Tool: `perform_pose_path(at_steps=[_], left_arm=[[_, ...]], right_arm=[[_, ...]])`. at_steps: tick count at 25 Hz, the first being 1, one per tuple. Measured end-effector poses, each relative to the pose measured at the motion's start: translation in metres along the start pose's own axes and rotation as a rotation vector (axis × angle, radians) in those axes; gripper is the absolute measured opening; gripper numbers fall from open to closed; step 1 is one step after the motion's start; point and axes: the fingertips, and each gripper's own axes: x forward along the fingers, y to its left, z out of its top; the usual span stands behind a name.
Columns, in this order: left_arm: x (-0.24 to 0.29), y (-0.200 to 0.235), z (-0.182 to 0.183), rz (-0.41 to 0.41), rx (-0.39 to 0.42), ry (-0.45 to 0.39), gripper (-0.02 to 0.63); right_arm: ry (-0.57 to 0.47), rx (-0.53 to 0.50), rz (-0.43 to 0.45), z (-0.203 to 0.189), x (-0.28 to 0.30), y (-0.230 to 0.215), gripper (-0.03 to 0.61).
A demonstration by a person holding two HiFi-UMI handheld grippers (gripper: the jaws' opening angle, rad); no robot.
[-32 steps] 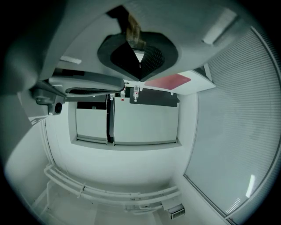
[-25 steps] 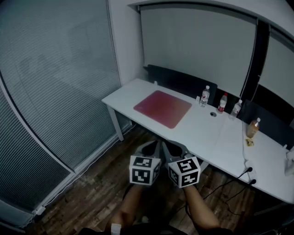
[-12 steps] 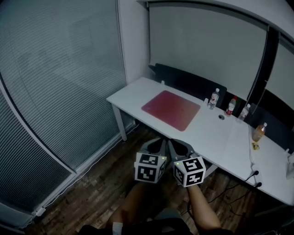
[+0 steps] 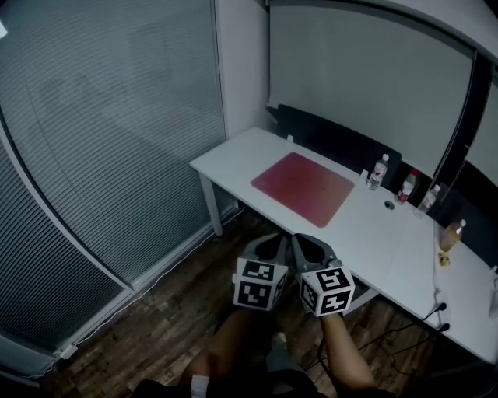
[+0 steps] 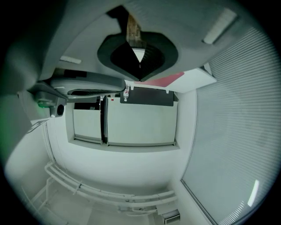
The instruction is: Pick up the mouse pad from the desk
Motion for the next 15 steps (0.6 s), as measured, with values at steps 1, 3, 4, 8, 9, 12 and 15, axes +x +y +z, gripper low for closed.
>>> perform_pose_path(at_steps=[1,3,4,8,9,12,15], left_arm=[[0.008,0.004,-0.001,0.005,0.001,0.000,0.006],[0.025,0.012,0.000,0.009,0.007,-0.001,0.006],[0.034,0.016,0.000,0.008,0.008,0.002,0.006],[0.071,0.030,0.007,0.011,0.005,0.013,0.006],[0.080,0.032,0.011,0.012,0.006,0.009,0.006],[0.107,0.040,0.018,0.019,0.007,0.011,0.006],[0.134,0.046,0.019,0.024,0.004,0.026,0.006]], right_arm=[[0.000,-0.003,0.002,-0.001,0.007,-0.004,0.002],[0.002,-0.010,0.003,-0.004,0.021,-0.015,0.002],[0.002,-0.010,0.003,-0.005,0.028,-0.020,0.002],[0.003,-0.001,0.007,-0.003,0.058,-0.048,0.002],[0.004,0.000,0.008,-0.002,0.065,-0.056,0.002],[0.011,0.004,0.012,-0.001,0.085,-0.078,0.002],[0.016,0.013,0.019,-0.002,0.103,-0.099,0.002]])
